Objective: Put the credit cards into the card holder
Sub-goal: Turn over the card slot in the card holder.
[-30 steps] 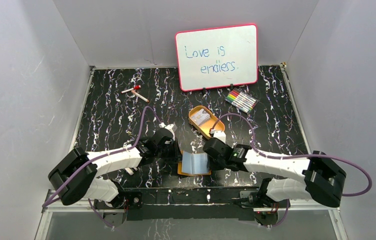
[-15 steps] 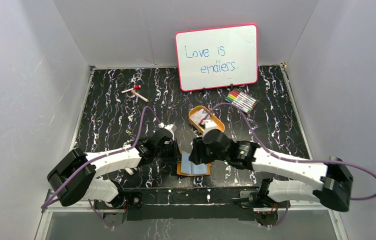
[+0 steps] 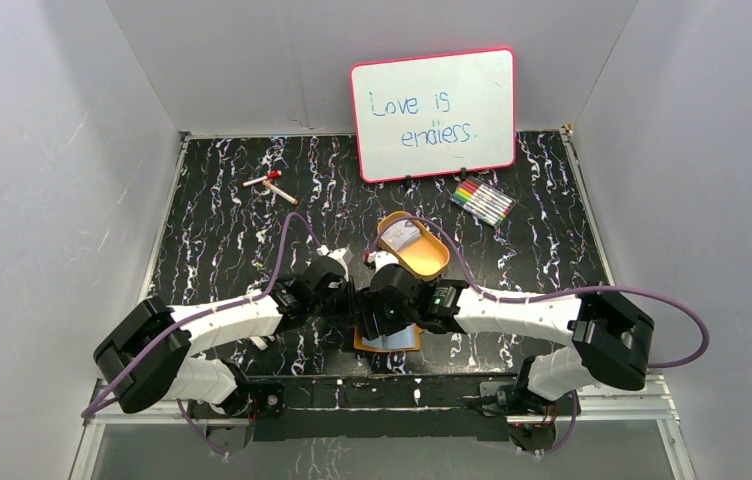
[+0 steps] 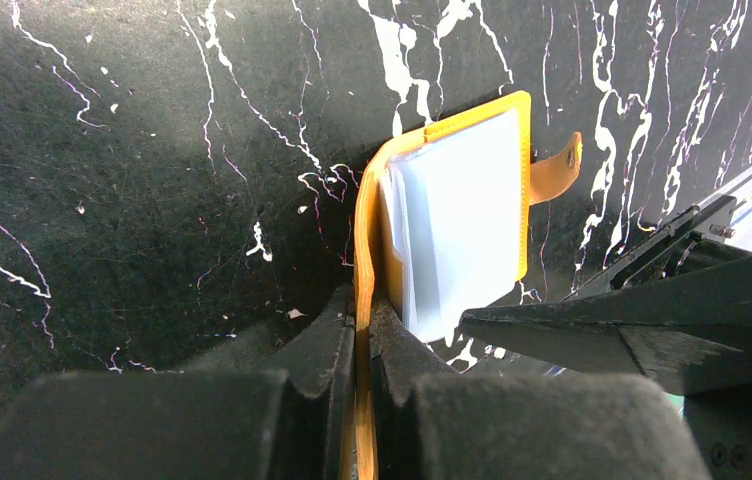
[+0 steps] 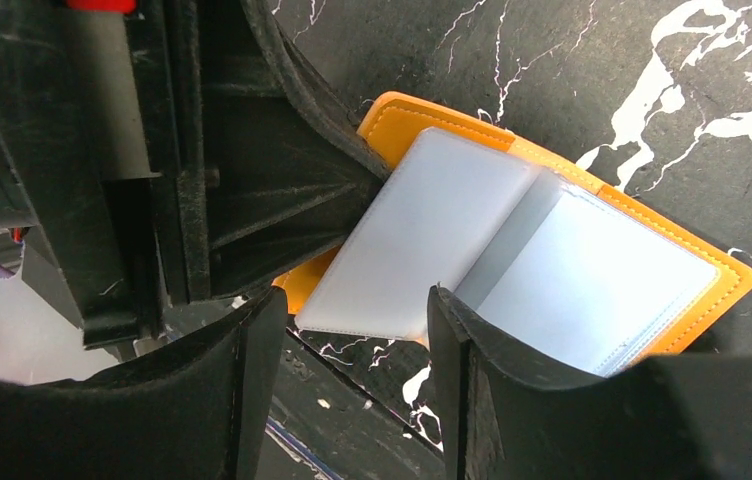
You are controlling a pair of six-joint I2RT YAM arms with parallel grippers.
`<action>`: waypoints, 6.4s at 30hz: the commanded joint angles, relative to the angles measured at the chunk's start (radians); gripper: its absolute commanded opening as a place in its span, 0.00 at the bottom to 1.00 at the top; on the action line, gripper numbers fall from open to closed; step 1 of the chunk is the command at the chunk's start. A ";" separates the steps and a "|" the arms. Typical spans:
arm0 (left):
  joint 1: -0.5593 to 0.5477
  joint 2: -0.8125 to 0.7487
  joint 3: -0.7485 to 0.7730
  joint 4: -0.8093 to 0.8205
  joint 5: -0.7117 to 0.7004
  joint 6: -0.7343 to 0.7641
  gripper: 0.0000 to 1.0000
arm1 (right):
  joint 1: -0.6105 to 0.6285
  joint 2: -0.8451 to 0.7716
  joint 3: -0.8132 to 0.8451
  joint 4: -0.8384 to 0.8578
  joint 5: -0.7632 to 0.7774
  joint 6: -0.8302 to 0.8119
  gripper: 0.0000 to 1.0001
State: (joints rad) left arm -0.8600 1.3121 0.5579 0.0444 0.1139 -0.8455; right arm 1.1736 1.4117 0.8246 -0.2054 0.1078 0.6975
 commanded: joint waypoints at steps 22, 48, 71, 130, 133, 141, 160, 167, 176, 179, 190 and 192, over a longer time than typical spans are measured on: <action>-0.001 -0.033 0.007 -0.014 -0.012 0.014 0.00 | 0.004 -0.024 -0.022 -0.042 0.113 0.046 0.38; -0.001 -0.096 0.042 -0.125 -0.099 0.045 0.36 | 0.004 -0.161 -0.117 -0.005 0.138 0.078 0.00; -0.004 -0.241 -0.038 0.181 0.185 -0.040 0.50 | 0.003 -0.122 -0.125 0.067 0.122 0.141 0.00; -0.016 -0.023 -0.140 0.373 0.324 0.098 0.24 | -0.015 -0.191 -0.199 0.130 0.107 0.250 0.00; -0.016 -0.012 -0.133 0.382 0.337 0.089 0.35 | -0.015 -0.193 -0.201 0.133 0.107 0.251 0.00; -0.017 -0.003 -0.147 0.430 0.355 0.071 0.37 | -0.015 -0.203 -0.209 0.157 0.103 0.265 0.00; -0.019 -0.019 -0.152 0.408 0.317 0.085 0.00 | -0.016 -0.275 -0.244 0.119 0.118 0.270 0.44; -0.019 -0.051 -0.143 0.348 0.261 0.092 0.00 | -0.017 -0.351 -0.234 0.022 0.162 0.249 0.58; -0.019 -0.175 -0.132 0.199 0.144 0.098 0.00 | -0.016 -0.410 -0.175 -0.001 0.143 0.121 0.55; -0.019 -0.202 -0.124 0.126 0.095 0.091 0.00 | -0.016 -0.344 -0.155 0.036 0.115 0.120 0.50; -0.019 -0.357 -0.071 -0.189 -0.141 0.049 0.11 | -0.022 -0.188 -0.210 0.100 0.123 0.197 0.45; -0.019 -0.410 -0.034 -0.233 -0.175 0.067 0.35 | -0.023 -0.186 -0.212 0.088 0.132 0.199 0.45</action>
State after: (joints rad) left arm -0.8745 1.0088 0.4290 -0.0544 0.0597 -0.7918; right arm 1.1564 1.2316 0.6201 -0.1539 0.2249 0.8803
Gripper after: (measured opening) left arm 0.189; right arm 0.449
